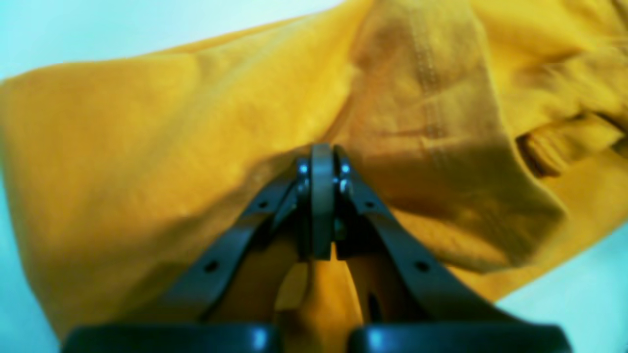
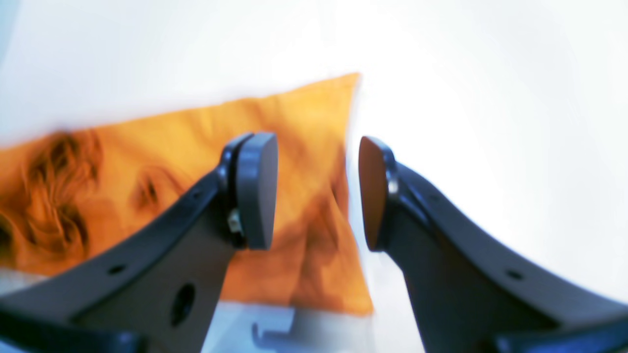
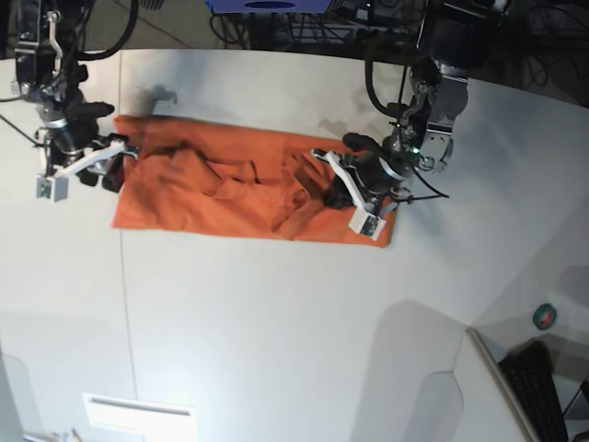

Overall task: Layout the t-shirt on the table in an organized manner, then fold the t-shirt properly
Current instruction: 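Smooth the orange strip with the right gripper and lift both grippers away, then lower both grippers to the two ends of the orange strip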

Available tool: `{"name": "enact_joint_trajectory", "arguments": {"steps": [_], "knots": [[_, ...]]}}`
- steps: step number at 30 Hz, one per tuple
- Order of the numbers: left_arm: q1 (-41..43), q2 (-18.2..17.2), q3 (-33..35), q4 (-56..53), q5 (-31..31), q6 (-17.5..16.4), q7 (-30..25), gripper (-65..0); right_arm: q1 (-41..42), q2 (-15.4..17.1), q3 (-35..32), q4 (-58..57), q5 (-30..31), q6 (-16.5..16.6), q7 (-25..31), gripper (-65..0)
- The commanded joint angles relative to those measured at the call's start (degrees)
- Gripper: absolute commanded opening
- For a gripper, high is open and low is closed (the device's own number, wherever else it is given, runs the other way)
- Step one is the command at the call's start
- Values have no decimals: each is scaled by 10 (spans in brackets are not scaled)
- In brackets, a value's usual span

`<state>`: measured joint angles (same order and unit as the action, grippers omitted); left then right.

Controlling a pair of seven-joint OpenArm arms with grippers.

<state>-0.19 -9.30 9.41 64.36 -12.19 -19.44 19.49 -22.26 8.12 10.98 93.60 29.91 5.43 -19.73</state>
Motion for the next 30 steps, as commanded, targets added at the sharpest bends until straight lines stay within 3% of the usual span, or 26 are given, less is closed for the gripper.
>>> {"name": "enact_joint_trajectory", "arguments": {"steps": [1, 5, 9, 16, 21, 24, 26, 30], "knots": [[-2, -9, 0, -2, 21, 16, 34, -650, 1, 6, 3, 9, 6, -2, 15, -392], [-20, -13, -1, 4, 20, 15, 34, -650, -7, 5, 3, 12, 6, -1, 15, -387], [-7, -28, -1, 86, 11, 15, 38, -650, -8, 5, 4, 12, 7, 0, 15, -387], [92, -99, -5, 220, -175, 16, 35, -650, -9, 6, 4, 12, 7, 2, 15, -387], [187, -113, -125, 249, -279, 14, 34, -650, -3, 7, -2, 9, 6, 2, -9, -392], [220, -110, -222, 239, -288, -28, 34, -650, 19, 6, -2, 7, 6, 2, -57, -395], [233, -99, -284, 218, -288, -68, 34, -650, 25, 5, -2, 9, 6, 2, -81, -432], [236, -74, -411, 150, -286, -131, 37, -650, 35, 5, -2, 9, 6, 2, -109, -650]]}}
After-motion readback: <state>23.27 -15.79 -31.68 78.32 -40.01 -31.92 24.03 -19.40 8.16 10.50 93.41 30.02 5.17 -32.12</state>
